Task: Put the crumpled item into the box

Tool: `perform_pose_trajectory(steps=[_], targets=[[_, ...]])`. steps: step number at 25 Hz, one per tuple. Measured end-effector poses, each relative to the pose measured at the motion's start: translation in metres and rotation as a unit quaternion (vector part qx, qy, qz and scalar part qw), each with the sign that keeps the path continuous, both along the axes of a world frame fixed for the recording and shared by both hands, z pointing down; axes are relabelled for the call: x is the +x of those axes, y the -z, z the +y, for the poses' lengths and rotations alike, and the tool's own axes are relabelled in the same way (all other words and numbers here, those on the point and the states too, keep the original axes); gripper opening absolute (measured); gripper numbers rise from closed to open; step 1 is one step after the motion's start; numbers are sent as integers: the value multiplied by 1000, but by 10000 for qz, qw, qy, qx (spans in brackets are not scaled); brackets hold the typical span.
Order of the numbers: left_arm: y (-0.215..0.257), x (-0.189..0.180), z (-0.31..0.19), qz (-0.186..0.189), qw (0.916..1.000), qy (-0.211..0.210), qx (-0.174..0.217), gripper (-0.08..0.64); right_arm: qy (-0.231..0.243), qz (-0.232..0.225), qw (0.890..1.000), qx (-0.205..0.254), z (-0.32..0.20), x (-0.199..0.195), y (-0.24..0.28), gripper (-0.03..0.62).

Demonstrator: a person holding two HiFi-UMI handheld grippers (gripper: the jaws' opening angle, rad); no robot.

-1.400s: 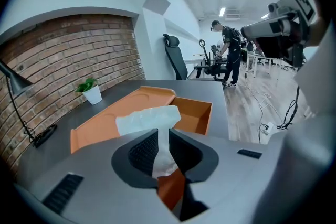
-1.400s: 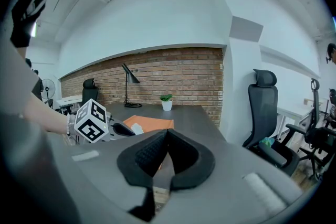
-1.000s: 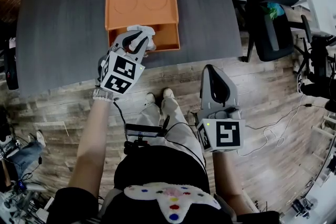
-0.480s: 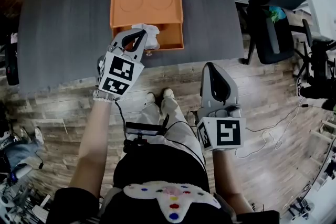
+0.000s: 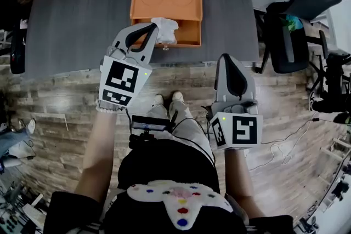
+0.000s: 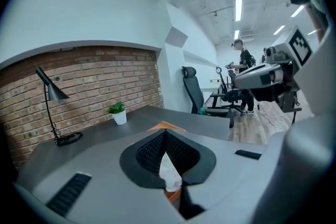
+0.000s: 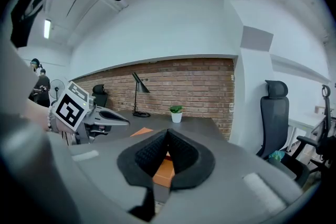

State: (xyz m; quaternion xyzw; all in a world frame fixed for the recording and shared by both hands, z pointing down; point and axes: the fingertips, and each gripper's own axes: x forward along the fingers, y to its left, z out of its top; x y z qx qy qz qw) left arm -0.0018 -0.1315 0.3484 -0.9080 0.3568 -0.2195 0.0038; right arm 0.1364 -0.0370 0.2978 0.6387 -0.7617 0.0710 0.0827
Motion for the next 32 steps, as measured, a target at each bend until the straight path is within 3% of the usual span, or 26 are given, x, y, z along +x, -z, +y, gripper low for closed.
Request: perform_pose_trajectory(steps=[15,32], targets=[[104,-40,59,797,9940,528,529,6,413,192,9980,448,15,-21,48,9],[111,-62,97,619,9943,626,596,6,868,114,9952,433,23,-44,55,9]])
